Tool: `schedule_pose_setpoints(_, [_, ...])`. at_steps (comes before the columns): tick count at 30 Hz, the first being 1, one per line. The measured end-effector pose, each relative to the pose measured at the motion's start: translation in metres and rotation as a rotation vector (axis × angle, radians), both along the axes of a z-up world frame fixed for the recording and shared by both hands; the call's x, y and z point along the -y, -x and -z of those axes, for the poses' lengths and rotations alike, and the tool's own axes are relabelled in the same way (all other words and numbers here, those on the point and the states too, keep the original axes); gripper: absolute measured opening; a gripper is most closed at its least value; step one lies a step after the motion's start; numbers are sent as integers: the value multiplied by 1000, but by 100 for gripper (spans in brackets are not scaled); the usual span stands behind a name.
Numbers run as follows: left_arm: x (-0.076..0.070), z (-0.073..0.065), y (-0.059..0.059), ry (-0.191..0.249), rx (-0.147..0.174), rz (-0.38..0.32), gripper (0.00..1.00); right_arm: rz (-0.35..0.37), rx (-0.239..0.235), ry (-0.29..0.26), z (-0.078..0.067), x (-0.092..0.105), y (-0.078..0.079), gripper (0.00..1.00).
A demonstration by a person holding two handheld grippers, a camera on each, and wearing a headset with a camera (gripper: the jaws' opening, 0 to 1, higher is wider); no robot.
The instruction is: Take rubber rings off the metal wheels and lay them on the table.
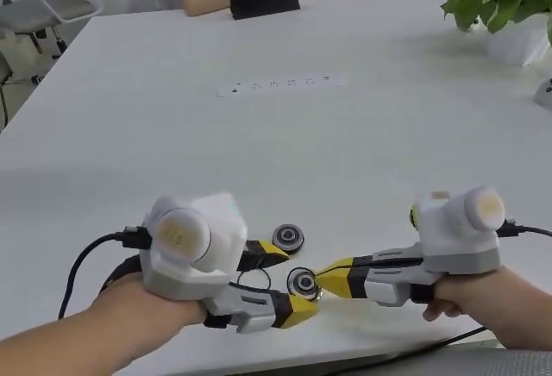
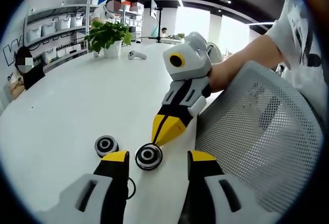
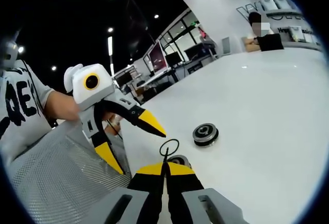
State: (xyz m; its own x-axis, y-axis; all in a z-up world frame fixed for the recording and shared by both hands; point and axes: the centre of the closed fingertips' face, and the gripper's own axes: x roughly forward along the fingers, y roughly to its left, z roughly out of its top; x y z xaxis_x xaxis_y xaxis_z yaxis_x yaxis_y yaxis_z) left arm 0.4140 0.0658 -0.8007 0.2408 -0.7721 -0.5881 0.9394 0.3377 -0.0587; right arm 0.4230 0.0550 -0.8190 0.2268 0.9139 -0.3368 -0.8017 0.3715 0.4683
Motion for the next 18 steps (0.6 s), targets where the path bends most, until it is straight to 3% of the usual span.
schedule_pose_setpoints(11, [-13,-12,1,27,-7,-27,54,-24,5,-6,-11,-3,1,0])
schedule_pose_setpoints(18, [-25,-25,1,42,11,-45,58,-39,15,-4,-19,-6,-1,0])
